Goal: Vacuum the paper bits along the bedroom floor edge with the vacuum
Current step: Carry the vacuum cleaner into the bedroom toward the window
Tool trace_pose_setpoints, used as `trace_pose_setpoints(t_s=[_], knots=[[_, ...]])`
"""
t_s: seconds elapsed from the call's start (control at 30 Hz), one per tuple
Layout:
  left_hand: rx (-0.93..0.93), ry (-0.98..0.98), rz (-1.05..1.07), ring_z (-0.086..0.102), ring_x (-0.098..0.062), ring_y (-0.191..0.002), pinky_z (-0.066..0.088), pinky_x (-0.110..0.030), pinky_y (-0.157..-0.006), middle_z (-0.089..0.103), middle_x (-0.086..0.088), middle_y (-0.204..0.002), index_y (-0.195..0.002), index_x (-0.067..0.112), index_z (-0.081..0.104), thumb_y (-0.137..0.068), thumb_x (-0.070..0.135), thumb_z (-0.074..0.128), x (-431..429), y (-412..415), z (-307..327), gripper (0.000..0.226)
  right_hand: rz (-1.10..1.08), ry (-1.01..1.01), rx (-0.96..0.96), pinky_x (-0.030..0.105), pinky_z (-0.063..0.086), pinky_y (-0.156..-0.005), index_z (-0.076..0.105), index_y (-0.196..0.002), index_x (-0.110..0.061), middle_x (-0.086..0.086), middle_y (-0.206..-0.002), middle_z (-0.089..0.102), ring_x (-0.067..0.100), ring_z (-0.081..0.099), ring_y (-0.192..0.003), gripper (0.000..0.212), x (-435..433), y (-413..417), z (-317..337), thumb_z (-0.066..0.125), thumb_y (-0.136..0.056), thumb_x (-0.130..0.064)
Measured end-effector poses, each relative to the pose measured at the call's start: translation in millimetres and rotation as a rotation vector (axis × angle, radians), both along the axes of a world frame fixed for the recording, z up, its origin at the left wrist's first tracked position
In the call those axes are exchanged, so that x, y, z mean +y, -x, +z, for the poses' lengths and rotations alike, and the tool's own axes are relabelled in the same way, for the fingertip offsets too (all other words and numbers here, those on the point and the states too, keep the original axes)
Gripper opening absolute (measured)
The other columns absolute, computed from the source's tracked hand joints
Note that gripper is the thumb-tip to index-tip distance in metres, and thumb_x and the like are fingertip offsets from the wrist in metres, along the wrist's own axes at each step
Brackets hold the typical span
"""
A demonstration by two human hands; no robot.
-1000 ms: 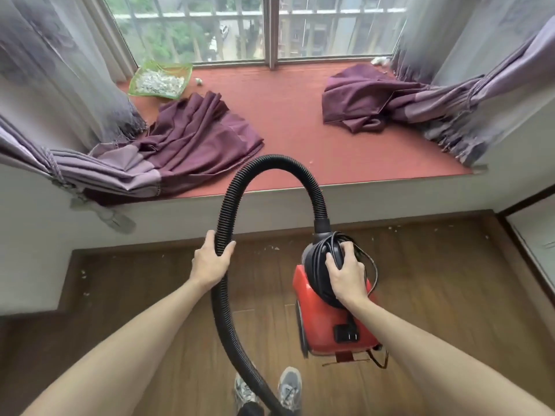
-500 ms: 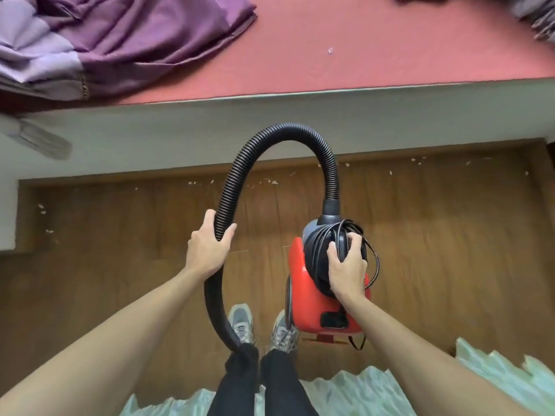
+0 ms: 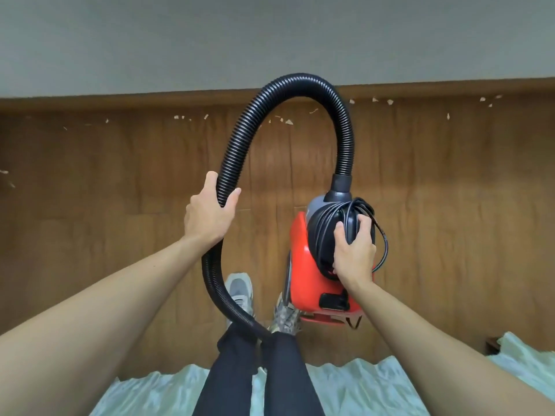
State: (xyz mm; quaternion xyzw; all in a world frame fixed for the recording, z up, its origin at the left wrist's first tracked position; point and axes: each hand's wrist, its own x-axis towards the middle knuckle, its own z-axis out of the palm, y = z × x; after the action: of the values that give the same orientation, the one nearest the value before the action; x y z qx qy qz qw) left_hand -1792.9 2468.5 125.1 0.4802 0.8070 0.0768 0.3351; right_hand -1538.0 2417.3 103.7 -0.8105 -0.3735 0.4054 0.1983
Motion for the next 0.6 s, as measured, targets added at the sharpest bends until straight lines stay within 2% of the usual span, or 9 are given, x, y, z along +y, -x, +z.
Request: trace_pose_setpoints(t_s=[0.17, 0.27, 0.43, 0.6], knots=[[0.054, -0.022, -0.029, 0.057, -0.022, -0.065, 0.042, -0.034, -0.064, 0.059, 0.001, -0.077, -0.108, 0.020, 0.039, -0.099, 0.047, 0.049, 8.1, 3.2, -34.4, 0.029, 0.003, 0.040, 0.013, 0.059, 0.056, -0.064, 0.040, -0.111, -0.042, 0.005, -0.064, 0.057, 0.037, 0.061, -0.063, 0.025, -5.0, 3.0, -43.3, 0.046, -0.089, -0.052], [0.081, -0.021, -0.030, 0.057, -0.025, -0.066, 0.040, -0.035, -0.064, 0.060, -0.002, -0.078, -0.111, 0.020, 0.039, -0.100, 0.047, 0.048, 4.2, 4.9, -54.9, 0.030, 0.007, 0.072, 0.020, 0.060, 0.056, -0.066, 0.039, -0.114, -0.041, 0.005, -0.067, 0.058, 0.041, 0.063, -0.072, 0.032, -6.5, 5.4, -64.1, 0.044, -0.087, -0.057], [0.093, -0.019, -0.032, 0.058, -0.026, -0.069, 0.041, -0.036, -0.065, 0.061, -0.002, -0.080, -0.115, 0.020, 0.038, -0.100, 0.047, 0.047, -10.1, 10.3, -85.2, 0.032, 0.018, 0.067, 0.026, 0.056, 0.054, -0.054, 0.039, -0.116, -0.035, 0.009, -0.059, 0.052, 0.029, 0.051, -0.049, 0.025, -6.4, 6.6, -91.8, 0.047, -0.094, -0.046], [0.052, -0.022, 0.000, 0.058, -0.026, -0.070, 0.043, -0.036, -0.066, 0.061, -0.001, -0.080, -0.113, 0.022, 0.039, -0.099, 0.045, 0.049, -20.7, 15.8, -109.5, 0.029, 0.022, 0.059, 0.029, 0.052, 0.051, -0.044, 0.038, -0.118, -0.032, 0.012, -0.059, 0.050, 0.028, 0.047, -0.045, 0.024, -5.3, 7.8, -108.3, 0.048, -0.097, -0.041]])
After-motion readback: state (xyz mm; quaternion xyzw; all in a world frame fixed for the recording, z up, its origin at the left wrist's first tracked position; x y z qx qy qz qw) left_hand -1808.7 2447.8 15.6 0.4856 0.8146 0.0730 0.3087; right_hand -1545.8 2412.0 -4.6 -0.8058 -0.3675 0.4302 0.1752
